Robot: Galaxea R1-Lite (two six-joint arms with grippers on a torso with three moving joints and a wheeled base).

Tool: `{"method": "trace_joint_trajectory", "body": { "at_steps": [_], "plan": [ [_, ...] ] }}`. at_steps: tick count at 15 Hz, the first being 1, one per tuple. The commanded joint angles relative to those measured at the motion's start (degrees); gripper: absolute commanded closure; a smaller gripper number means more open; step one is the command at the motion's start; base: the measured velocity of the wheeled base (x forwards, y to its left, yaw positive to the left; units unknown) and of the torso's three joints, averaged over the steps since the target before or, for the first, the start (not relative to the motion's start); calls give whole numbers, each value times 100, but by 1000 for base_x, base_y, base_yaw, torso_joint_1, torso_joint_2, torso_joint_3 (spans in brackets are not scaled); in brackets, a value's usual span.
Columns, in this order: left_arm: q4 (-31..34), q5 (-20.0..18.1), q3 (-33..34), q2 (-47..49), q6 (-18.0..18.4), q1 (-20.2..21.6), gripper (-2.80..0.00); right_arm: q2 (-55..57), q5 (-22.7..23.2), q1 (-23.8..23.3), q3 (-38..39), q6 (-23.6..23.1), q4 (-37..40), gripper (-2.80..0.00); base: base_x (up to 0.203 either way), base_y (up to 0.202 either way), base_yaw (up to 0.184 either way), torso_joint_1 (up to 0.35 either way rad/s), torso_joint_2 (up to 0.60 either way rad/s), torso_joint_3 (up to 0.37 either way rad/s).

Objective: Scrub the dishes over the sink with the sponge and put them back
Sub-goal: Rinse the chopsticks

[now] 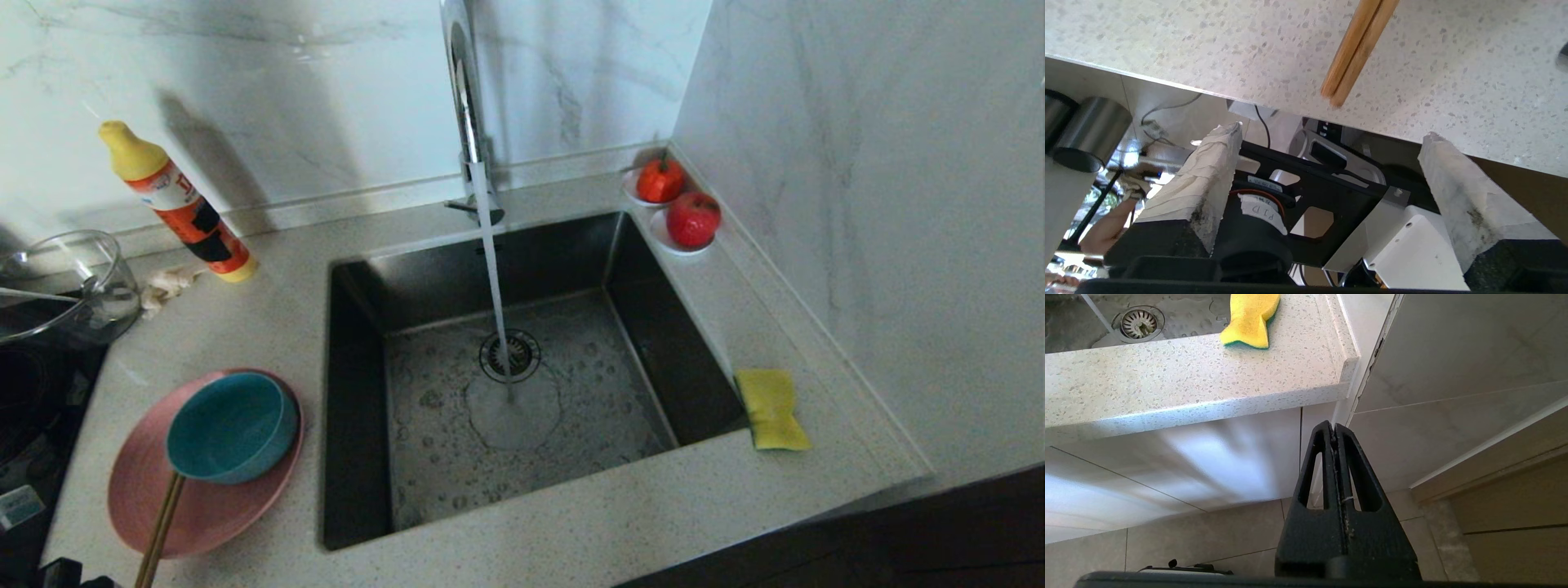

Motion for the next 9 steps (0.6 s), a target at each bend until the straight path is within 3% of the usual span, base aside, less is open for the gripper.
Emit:
{"method": "trace_joint_trajectory", "body": {
  "at_steps": [1, 9],
  "plan": [
    [3, -5, -19, 350, -3, -45, -280, -3, 3, 2, 0, -3, 5, 0, 0, 0, 0, 0, 0, 0],
    [-15, 110, -160, 627, 61, -312, -280, -3, 3, -4, 0, -8, 5, 0, 0, 0, 0, 0, 0, 0]
  ]
}}
